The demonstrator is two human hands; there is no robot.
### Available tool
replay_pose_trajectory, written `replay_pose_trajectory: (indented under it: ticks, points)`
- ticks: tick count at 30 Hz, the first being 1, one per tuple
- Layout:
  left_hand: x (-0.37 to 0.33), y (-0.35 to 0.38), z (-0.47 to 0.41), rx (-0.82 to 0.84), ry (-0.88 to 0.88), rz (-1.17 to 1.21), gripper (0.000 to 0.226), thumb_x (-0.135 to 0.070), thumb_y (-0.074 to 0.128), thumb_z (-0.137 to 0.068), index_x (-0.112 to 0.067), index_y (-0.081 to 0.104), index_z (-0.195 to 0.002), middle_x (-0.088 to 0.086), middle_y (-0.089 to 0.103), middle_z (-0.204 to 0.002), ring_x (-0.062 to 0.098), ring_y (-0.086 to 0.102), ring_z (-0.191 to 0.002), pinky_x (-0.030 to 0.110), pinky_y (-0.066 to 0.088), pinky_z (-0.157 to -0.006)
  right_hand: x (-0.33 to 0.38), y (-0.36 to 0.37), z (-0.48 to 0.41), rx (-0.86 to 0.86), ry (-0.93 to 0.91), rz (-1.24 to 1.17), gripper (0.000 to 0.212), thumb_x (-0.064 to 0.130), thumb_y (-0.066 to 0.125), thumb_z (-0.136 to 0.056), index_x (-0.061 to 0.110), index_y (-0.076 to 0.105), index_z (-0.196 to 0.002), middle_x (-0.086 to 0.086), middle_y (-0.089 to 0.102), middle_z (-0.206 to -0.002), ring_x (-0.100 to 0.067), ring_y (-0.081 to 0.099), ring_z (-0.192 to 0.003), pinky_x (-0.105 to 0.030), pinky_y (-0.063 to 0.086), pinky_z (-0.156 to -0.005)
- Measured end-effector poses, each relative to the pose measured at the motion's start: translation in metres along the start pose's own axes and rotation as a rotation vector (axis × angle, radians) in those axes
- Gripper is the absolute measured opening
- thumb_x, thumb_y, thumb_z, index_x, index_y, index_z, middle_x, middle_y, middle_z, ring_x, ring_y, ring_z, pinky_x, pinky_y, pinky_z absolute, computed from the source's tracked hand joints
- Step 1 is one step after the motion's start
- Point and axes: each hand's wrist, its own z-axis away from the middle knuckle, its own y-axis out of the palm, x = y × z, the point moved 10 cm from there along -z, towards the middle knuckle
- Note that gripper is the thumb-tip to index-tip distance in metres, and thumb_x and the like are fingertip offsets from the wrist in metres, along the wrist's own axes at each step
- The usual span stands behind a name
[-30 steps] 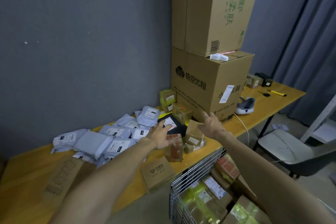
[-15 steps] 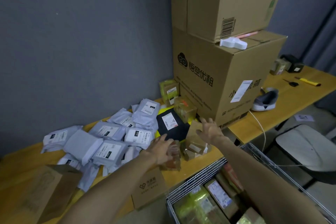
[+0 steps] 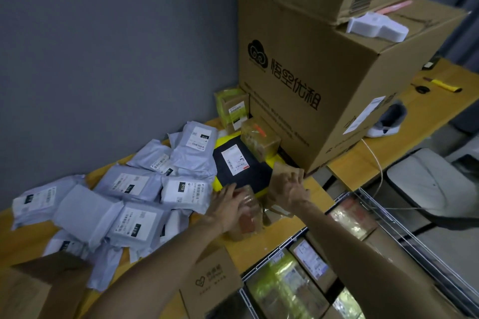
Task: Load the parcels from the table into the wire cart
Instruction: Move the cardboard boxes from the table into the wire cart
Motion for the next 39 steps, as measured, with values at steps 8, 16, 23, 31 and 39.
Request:
replay_pose_trajectory:
  ticks: [8,16,23,31,39]
  points:
    - [0.037,-0.019,-0.04,-0.11,-0.12,-0.07,0.041,-0.024,0.049,-0.101,-0.024,0.045,-0.142,0.01,0.033,-0.14,0.032,0.03,-0.131,0.043,0.034,-0.104,-0.002,0.016,-0.027,-0.049,0.085,-0.111,0.068,0.067,0.039,-0.092,0.024,0.031,-0.144,-0.009,0.011,-0.158,-0.044,0.009,-0.143,-0.064,0.036,-0.103]
    - [0.047,0.033,-0.057,-0.008,-0.377,0.281,0.063,-0.056,0.057,-0.09,-0.033,0.035,-0.145,0.01,0.003,-0.158,0.037,0.004,-0.146,0.051,0.019,-0.117,0.002,0.006,-0.041,-0.158,0.143,-0.031,0.071,0.062,0.046,-0.093,0.017,0.03,-0.145,-0.016,0.014,-0.157,-0.038,0.002,-0.147,-0.059,0.034,-0.104]
    - [0.036,0.045,-0.058,-0.137,-0.56,0.327,0.085,-0.064,0.061,-0.081,-0.033,0.02,-0.148,0.008,0.0,-0.158,0.034,-0.008,-0.147,0.061,0.022,-0.109,-0.002,0.018,-0.044,-0.145,0.081,-0.021,0.074,0.049,0.056,-0.085,0.028,0.02,-0.146,-0.014,0.001,-0.16,-0.041,-0.003,-0.147,-0.067,0.033,-0.104]
    - [0.041,0.051,-0.061,-0.157,-0.487,0.266,0.098,-0.061,0.069,-0.073,-0.033,0.018,-0.153,0.004,0.007,-0.16,0.031,0.0,-0.148,0.059,0.027,-0.108,-0.009,0.022,-0.04,-0.15,0.023,0.025,0.079,0.052,0.057,-0.087,0.027,0.018,-0.152,-0.007,-0.003,-0.163,-0.033,-0.004,-0.149,-0.062,0.03,-0.107]
    - [0.034,0.015,-0.045,-0.152,-0.311,0.057,0.084,-0.063,0.055,-0.082,-0.029,0.023,-0.152,0.005,0.013,-0.16,0.03,0.009,-0.146,0.055,0.034,-0.105,-0.016,0.005,-0.011,-0.199,-0.098,0.028,0.079,0.049,0.062,-0.086,0.026,0.024,-0.151,-0.003,0.012,-0.16,-0.03,0.004,-0.149,-0.063,0.033,-0.105]
